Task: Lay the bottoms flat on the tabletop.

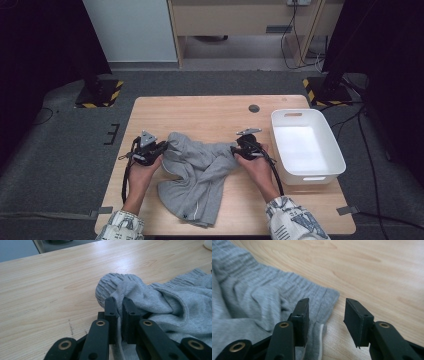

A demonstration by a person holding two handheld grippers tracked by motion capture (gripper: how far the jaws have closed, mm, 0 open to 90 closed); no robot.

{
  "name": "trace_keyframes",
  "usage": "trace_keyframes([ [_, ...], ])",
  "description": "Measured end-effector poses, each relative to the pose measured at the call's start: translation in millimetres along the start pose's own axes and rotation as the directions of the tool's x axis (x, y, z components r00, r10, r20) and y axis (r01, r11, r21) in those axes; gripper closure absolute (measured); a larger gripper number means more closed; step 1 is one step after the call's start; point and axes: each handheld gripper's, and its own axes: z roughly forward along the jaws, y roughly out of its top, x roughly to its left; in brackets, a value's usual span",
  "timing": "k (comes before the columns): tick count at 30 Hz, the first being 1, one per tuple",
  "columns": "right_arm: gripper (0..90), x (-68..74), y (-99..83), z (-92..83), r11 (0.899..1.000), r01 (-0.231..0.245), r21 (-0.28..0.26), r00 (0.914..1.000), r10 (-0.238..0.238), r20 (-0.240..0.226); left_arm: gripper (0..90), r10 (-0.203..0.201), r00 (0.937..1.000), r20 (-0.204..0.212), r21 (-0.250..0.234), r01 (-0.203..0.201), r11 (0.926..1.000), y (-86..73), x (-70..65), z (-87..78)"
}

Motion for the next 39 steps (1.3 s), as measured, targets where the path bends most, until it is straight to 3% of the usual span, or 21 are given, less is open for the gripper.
trace_keyframes([
  [4, 49.6, 0.5, -4.3, 3.5, 1.0, -0.018, -0.007, 0.9995, 0.018, -0.026, 83.6, -0.003, 1.0, 0.006, 0.002, 0.003, 1.0, -0.5, -0.3, 1.5],
  [8, 41.4, 4.4, -7.9, 8.5, 1.0, 0.005, 0.01, 0.9997, -0.005, -0.023, 83.5, 0.001, 1.0, 0.009, 0.011, -0.001, 0.9999, -1.5, -1.6, 2.9],
  [14, 40.5, 8.4, -13.2, 11.7, 1.0, 0.022, 0.007, 0.9995, -0.022, -0.02, 83.1, 0.0, 0.9999, 0.012, 0.016, 0.0, 0.9999, -3.1, -2.0, 4.6],
  [19, 53.4, 13.3, -14.5, 10.9, 0.997, 0.075, 0.001, 0.997, -0.075, -0.018, 82.4, 0.007, 0.9998, 0.018, 0.031, -0.008, 0.9995, -4.9, -3.0, 6.8],
  [26, 75.1, 15.3, -13.8, 9.4, 0.996, 0.087, 0.007, 0.9954, -0.087, -0.041, 75.5, 0.036, 0.999, 0.025, 0.11, -0.038, 0.9932, -11.1, -5.8, 17.3],
  [31, 80.2, 15.9, -12.0, 9.7, 0.995, 0.099, 0.015, 0.994, -0.099, -0.047, 63.4, 0.059, 0.9981, -0.014, 0.122, -0.057, 0.9909, -12.4, -6.5, 21.2],
  [35, 81.6, 14.6, -11.4, 10.0, 0.996, 0.093, 0.014, 0.9944, -0.092, -0.052, 56.6, 0.071, 0.9968, -0.037, 0.158, -0.064, 0.9854, -17.0, -4.8, 28.3],
  [37, 82.5, 14.4, -11.4, 9.9, 0.995, 0.094, 0.009, 0.9945, -0.094, -0.046, 57.5, 0.06, 0.9977, -0.031, 0.161, -0.055, 0.9854, -18.8, -3.8, 31.2],
  [39, 83.2, 14.6, -10.8, 8.9, 0.996, 0.09, 0.001, 0.9953, -0.09, -0.035, 67.3, 0.046, 0.9989, 0.0, 0.169, -0.045, 0.9846, -18.7, -2.9, 33.1],
])
